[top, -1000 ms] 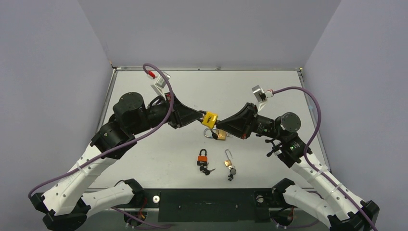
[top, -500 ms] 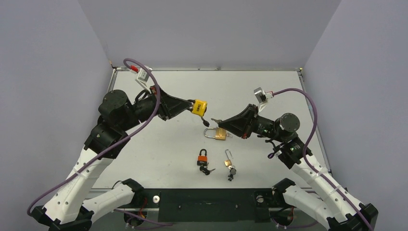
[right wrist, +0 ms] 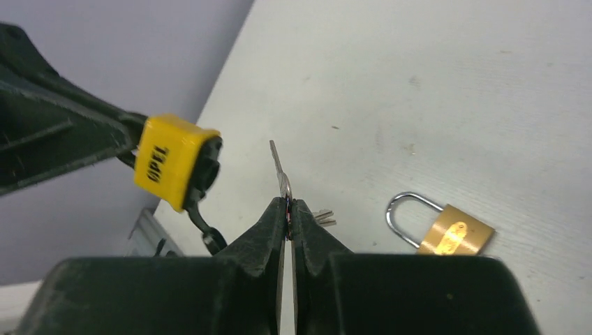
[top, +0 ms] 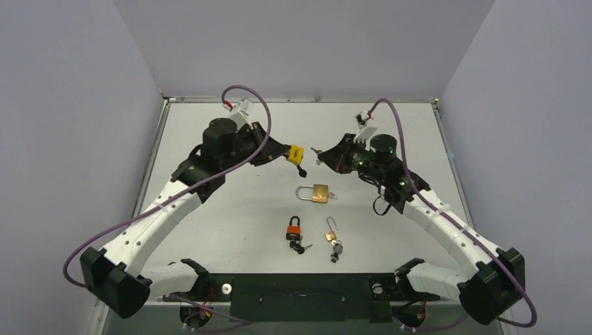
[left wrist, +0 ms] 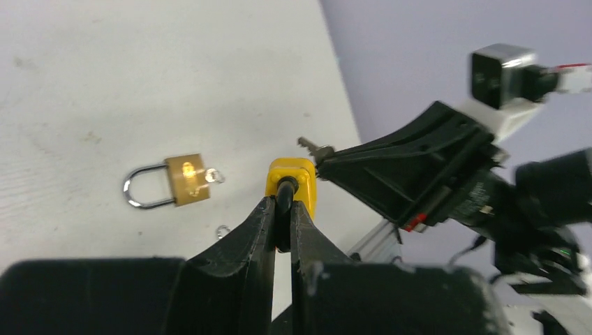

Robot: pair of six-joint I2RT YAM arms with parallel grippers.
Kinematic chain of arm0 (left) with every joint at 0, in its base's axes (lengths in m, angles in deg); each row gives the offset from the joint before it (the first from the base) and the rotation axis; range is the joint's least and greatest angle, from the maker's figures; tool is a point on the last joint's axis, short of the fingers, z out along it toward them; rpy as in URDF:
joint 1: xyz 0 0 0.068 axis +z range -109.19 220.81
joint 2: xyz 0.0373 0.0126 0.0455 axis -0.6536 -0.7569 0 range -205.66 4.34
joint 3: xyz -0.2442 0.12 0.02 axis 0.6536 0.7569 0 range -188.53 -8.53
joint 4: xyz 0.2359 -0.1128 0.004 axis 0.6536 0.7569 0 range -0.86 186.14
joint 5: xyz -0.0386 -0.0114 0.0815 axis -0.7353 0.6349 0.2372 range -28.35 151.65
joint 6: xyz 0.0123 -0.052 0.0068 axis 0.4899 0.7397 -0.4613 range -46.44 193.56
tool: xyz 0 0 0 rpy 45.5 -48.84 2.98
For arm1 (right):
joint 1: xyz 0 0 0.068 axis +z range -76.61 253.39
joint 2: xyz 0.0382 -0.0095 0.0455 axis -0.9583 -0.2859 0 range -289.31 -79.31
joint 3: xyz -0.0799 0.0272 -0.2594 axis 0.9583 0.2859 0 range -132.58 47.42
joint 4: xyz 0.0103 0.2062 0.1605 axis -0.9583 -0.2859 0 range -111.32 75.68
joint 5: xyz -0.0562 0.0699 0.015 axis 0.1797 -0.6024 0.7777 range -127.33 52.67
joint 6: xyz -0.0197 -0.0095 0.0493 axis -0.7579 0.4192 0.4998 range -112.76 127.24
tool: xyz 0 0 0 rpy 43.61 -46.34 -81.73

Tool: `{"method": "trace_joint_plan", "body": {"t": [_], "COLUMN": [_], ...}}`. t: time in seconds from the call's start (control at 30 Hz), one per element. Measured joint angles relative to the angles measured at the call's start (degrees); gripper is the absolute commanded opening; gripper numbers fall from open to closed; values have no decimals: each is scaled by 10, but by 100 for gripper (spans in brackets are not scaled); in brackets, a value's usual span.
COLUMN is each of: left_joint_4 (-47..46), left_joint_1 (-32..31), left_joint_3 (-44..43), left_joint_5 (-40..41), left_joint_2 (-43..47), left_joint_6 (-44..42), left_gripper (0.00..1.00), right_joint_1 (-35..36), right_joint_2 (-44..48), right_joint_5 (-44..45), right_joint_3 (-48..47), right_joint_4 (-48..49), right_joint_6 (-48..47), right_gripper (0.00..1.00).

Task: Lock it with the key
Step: Place the lock at the center of the board.

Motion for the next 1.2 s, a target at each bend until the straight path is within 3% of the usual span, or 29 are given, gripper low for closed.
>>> {"method": "trace_joint_plan", "body": {"t": [0.27, 0.53, 0.7, 0.9, 0.97, 1.03, 1.07, 1.1, 1.2], "left_joint_4": [-37, -80, -105, -107, -105, -104, -101, -99, -87], "left_joint_1": [9, 27, 37, 46, 49, 50, 52, 52, 52], "left_joint_3": [10, -80, -122, -159, -166, -172, -175, -178, -187], "left_joint_5": [57, 40, 10, 0, 1, 2, 2, 2, 10], "left_joint_2": [-208, -442, -521, -552, -556, -562, -564, -566, -567], "left_joint_6": [-17, -16, -8, -5, -1, 2, 2, 1, -6], "left_gripper": [0, 0, 0, 0, 7, 21, 29, 31, 36], "right_joint_1": [-3, -3, -4, -4, -4, -4, -4, -4, -4], "right_joint_2": [-225, -433, -507, -553, -560, -564, -565, -565, -565], "right_joint_5": [113, 178, 209, 241, 249, 253, 254, 256, 261], "right_joint_3": [-100, -244, -316, -359, -362, -365, -367, -370, -377], "right_joint_4": [-45, -98, -144, -195, -208, -219, -224, -230, -239], "right_joint_6": [-16, -19, -24, -33, -34, -35, -37, -42, -48], "right_gripper": [0, 0, 0, 0, 12, 36, 41, 49, 57]}}
